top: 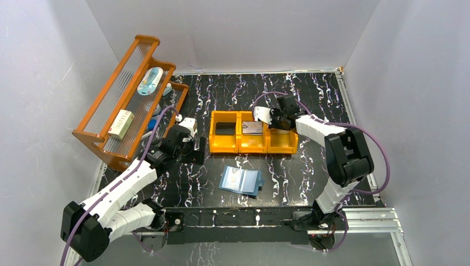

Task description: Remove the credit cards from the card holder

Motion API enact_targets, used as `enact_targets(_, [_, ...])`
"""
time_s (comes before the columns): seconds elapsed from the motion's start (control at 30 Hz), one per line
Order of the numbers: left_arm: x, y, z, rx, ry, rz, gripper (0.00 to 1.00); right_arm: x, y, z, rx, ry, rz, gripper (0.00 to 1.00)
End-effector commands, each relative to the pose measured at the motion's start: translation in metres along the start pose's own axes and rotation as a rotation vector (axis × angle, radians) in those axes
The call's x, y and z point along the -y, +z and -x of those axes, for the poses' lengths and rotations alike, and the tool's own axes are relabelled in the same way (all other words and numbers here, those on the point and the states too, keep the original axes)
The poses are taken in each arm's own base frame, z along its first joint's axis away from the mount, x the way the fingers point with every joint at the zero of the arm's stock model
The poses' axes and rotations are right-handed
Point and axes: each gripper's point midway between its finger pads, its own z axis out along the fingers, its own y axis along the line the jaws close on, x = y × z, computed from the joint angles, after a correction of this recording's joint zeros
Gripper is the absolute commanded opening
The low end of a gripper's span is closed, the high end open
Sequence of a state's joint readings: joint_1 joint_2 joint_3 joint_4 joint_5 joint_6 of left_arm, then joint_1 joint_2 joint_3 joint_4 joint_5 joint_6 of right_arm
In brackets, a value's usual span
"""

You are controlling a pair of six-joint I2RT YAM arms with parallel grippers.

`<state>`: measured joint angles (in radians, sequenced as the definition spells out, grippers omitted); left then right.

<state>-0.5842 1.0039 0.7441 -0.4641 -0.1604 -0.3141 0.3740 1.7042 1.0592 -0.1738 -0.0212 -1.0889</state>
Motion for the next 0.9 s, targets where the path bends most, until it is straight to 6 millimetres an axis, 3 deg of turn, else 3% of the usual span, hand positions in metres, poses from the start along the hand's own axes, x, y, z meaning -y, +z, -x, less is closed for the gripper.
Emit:
enact_targets(0.0, [-0.001,-0.001,0.002,0.006,0.001,-0.002,0.98,0.029,-0.001,0.013,0.035,-0.037,-0.069,0.00])
enact_targets(0.13, [-0.001,-0.001,0.001,0.007,0.001,0.001,0.98,0.020,0.000,0.009,0.020,-0.033,-0.038,0.01])
enact_targets(0.47, [0.000,-0.001,0.001,0.002,0.003,-0.006,0.98,0.005,-0.002,0.003,0.002,0.001,0.002,0.15])
enact_targets(0.5, [0.000,0.000,0.000,0.000,0.004,-0.007,0.98,0.003,-0.003,0.001,-0.007,0.005,0.009,0.22])
enact_targets(0.53, [0.000,0.000,0.001,0.002,0.003,-0.008,0.98,0.000,-0.003,-0.001,-0.015,0.006,0.023,0.38])
enact_targets(0.57, [0.001,-0.001,0.001,0.003,0.003,-0.008,0.98,-0.001,-0.004,-0.003,-0.023,0.007,0.025,0.47])
enact_targets(0.6, [0.001,-0.001,0.000,0.001,0.003,-0.009,0.98,-0.001,-0.005,-0.003,-0.024,0.011,0.024,0.49])
enact_targets(0.87, [0.001,0.000,0.000,-0.001,0.003,-0.009,0.98,-0.006,-0.010,-0.005,-0.028,0.043,0.018,0.50])
